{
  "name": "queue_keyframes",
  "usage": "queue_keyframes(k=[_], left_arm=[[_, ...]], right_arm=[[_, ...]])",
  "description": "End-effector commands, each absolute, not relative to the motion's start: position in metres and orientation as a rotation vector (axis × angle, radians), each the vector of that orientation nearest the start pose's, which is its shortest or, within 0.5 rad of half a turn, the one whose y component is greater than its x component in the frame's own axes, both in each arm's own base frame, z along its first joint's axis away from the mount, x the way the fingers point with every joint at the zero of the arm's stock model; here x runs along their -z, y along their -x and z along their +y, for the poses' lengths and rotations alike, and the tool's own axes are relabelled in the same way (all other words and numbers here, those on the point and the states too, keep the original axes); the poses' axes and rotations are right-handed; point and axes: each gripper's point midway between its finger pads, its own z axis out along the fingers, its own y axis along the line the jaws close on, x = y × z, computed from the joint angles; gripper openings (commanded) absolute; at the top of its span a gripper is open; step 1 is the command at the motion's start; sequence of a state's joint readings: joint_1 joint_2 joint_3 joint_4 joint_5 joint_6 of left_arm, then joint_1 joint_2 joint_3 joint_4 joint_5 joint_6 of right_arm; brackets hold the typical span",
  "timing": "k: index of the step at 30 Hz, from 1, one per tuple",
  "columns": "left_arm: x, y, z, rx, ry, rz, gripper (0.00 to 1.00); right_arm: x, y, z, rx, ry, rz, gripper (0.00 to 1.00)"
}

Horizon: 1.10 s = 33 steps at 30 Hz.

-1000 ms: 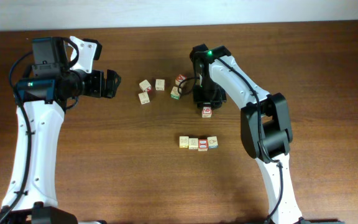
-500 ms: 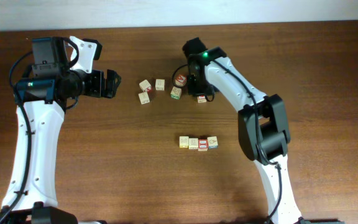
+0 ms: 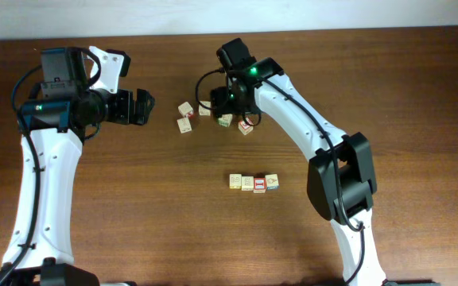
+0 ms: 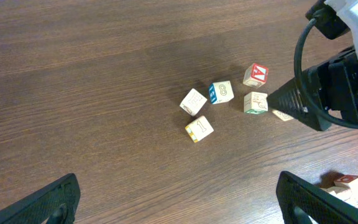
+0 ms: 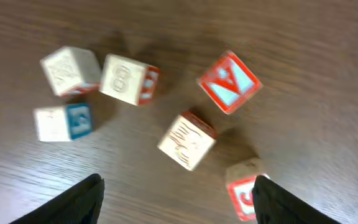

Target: Rotate 5 blocks

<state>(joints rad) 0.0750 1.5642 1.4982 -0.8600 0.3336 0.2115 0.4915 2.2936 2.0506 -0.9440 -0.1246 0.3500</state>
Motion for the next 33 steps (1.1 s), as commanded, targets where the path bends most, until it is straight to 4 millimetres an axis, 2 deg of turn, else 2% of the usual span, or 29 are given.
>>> queue_keyframes(k=[1, 4, 6, 8, 10, 11, 12, 14, 16, 17, 19, 20, 21, 22, 23, 25, 28, 33], left_arm=[[-0.238, -0.415, -0.027, 0.304, -0.3, 2.414, 0.99], [-0.238, -0.416, -0.026, 0.292, -0.296, 2.415, 0.99], [-0.248, -0.418, -0.024, 0.271, -0.296, 2.385, 0.99], [-0.248, -0.417, -0.024, 0.272, -0.295, 2.388, 0.99], [-0.247, -0.417, -0.024, 0.272, -0.295, 2.389, 0.99], [-0.247, -0.417, -0.024, 0.275, -0.296, 2.389, 0.99], [-0.256, -0.424, -0.031, 0.316, -0.32, 2.333, 0.99], [-0.266, -0.427, -0.043, 0.392, -0.359, 2.277, 0.99], [-0.268, -0.429, -0.044, 0.398, -0.357, 2.263, 0.99], [-0.27, -0.428, -0.049, 0.44, -0.35, 2.258, 0.99], [-0.277, -0.423, -0.075, 0.601, -0.419, 2.21, 0.96], [-0.272, -0.424, -0.087, 0.641, -0.449, 2.212, 0.96], [-0.257, -0.426, -0.107, 0.67, -0.482, 2.247, 0.99], [-0.245, -0.431, -0.116, 0.671, -0.441, 2.29, 1.0], [-0.225, -0.441, -0.118, 0.605, -0.302, 2.377, 0.97], [-0.182, -0.457, -0.122, 0.398, -0.024, 2.503, 0.99], [-0.142, -0.468, -0.117, 0.188, 0.242, 2.543, 1.0], [-0.086, -0.477, -0.121, 0.122, 0.301, 2.612, 0.73]], right_arm=[[-0.097, -0.461, 0.279, -0.445, 0.315, 2.783, 0.96], [-0.093, -0.455, 0.271, -0.426, 0.324, 2.817, 0.99], [-0.091, -0.452, 0.266, -0.42, 0.304, 2.846, 0.99], [-0.089, -0.446, 0.253, -0.404, 0.269, 2.895, 0.98], [-0.095, -0.448, 0.235, -0.432, 0.213, 2.918, 0.99], [-0.104, -0.449, 0.222, -0.475, 0.167, 2.921, 0.99], [-0.114, -0.451, 0.201, -0.508, 0.095, 2.932, 0.99], [-0.12, -0.449, 0.169, -0.494, -0.004, 2.964, 0.99], [-0.118, -0.447, 0.136, -0.474, -0.098, 3.001, 0.99], [-0.118, -0.447, 0.125, -0.47, -0.138, 3.01, 0.99], [-0.118, -0.452, 0.11, -0.468, -0.189, 3.002, 0.99], [-0.118, -0.453, 0.104, -0.465, -0.207, 2.998, 0.99], [-0.118, -0.453, 0.104, -0.464, -0.207, 2.998, 0.99], [-0.118, -0.453, 0.104, -0.464, -0.207, 2.998, 0.99], [-0.118, -0.453, 0.104, -0.464, -0.208, 2.999, 0.99], [-0.118, -0.452, 0.104, -0.463, -0.208, 3.001, 0.99], [-0.117, -0.449, 0.104, -0.46, -0.212, 3.017, 0.99], [-0.117, -0.446, 0.103, -0.455, -0.215, 3.027, 0.99]])
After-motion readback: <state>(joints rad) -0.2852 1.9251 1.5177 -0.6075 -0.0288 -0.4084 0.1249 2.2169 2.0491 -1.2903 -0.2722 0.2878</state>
